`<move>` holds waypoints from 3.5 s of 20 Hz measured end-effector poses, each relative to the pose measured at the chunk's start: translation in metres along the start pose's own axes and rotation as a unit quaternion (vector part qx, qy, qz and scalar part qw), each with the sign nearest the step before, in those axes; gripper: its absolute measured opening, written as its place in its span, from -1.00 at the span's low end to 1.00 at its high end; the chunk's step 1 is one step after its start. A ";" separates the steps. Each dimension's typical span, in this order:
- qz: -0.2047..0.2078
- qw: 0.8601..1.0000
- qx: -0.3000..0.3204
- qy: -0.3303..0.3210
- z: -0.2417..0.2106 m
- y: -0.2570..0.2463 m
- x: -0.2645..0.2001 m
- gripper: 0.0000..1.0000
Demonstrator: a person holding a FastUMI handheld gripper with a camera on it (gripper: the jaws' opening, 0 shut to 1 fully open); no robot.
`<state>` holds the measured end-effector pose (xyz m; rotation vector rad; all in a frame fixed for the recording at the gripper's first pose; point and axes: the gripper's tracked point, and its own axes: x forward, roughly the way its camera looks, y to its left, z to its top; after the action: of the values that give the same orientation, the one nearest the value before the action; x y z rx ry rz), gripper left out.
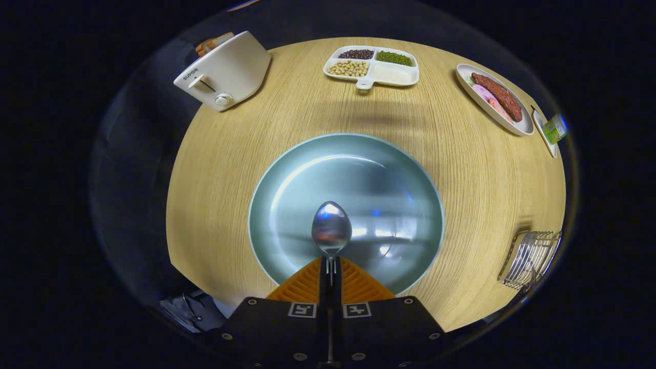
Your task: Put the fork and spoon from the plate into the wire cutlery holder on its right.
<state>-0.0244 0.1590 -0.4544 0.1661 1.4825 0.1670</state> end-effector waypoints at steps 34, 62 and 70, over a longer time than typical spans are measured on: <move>-0.019 0.989 0.035 -0.143 0.008 -0.088 -0.131 -0.95; -0.048 0.967 0.127 -0.214 -0.022 -0.266 -0.176 -0.75; -0.047 0.878 0.064 -0.472 0.048 -0.259 -0.313 0.11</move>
<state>0.0008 -0.1615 -0.2010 0.2369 0.5155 -0.0945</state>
